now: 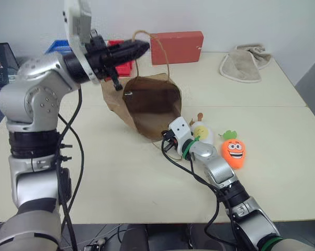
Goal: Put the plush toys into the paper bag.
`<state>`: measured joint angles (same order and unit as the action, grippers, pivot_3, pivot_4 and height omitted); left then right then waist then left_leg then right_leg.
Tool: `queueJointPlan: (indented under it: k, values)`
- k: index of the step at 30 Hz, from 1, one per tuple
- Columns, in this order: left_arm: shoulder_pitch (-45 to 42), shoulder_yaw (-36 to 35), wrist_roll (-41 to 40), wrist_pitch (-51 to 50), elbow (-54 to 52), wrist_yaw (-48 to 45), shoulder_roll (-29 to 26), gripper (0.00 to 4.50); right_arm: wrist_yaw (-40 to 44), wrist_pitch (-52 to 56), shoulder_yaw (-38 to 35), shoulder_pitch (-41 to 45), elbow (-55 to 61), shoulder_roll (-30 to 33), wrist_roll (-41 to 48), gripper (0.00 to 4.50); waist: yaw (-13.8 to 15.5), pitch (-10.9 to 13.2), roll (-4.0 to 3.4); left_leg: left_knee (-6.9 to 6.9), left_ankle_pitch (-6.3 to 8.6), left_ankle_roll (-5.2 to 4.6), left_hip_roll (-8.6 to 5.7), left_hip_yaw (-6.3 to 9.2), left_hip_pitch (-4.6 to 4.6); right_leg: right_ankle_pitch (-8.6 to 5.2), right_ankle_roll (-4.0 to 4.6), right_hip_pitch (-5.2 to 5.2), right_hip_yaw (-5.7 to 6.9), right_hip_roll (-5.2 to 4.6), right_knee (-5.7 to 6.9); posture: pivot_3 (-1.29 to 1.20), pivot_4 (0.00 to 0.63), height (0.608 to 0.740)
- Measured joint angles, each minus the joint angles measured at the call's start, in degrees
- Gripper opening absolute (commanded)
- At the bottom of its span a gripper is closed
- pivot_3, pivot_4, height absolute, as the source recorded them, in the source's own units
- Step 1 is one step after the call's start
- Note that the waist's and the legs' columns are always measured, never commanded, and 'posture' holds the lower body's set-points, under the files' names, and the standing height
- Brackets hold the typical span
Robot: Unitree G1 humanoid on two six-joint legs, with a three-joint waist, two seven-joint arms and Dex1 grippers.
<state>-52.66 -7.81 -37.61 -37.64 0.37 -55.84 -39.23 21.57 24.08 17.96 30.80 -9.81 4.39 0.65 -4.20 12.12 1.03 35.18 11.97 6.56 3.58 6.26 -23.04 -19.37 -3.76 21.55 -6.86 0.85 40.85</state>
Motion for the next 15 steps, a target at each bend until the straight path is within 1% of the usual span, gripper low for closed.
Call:
queueJointPlan:
  k: [3, 7, 13, 15]
  values:
    - [4.3, 0.9, 0.1, 0.0, -2.1, -1.1, -0.5, 0.0, 0.7, 0.0, 0.0, 0.2, 0.0, 0.4, 0.0, 0.05, 0.0, 0.0, 0.01, 0.0, 0.0, 0.0, -0.01, 0.01, -0.02, 0.0, 0.0, 0.0, 0.0, -0.01, -0.02, 0.0, 0.15, 0.74]
    - [7.3, 1.2, 0.0, -0.2, -5.7, -2.0, -1.1, 0.0, 2.4, 0.0, -0.4, 0.2, 2.3, 1.6, 0.4, 0.05, 0.0, 0.0, 0.01, 0.0, 0.0, 0.0, 0.0, 0.0, -0.02, 0.0, 0.0, 0.01, 0.0, -0.01, -0.02, 0.0, 0.15, 0.74]
    - [10.9, 2.6, 0.0, -0.9, -9.1, -3.1, -1.2, 0.0, 7.4, 2.3, -1.2, -0.6, 13.4, 5.7, 3.0, 0.05, 0.0, 0.0, 0.01, -0.01, 0.0, 0.0, 0.0, 0.0, -0.02, 0.0, 0.0, 0.01, 0.0, 0.0, -0.03, 0.0, 0.15, 0.74]
    - [11.0, 2.9, -0.1, -0.9, -9.8, -3.1, -1.2, 0.0, 8.9, 4.7, -1.4, -1.4, 17.2, 7.1, 4.4, 0.41, 0.0, 0.0, 0.0, -0.01, 0.0, 0.0, 0.0, 0.01, -0.03, 0.0, 0.0, 0.01, -0.01, 0.01, -0.03, 0.0, 0.15, 0.74]
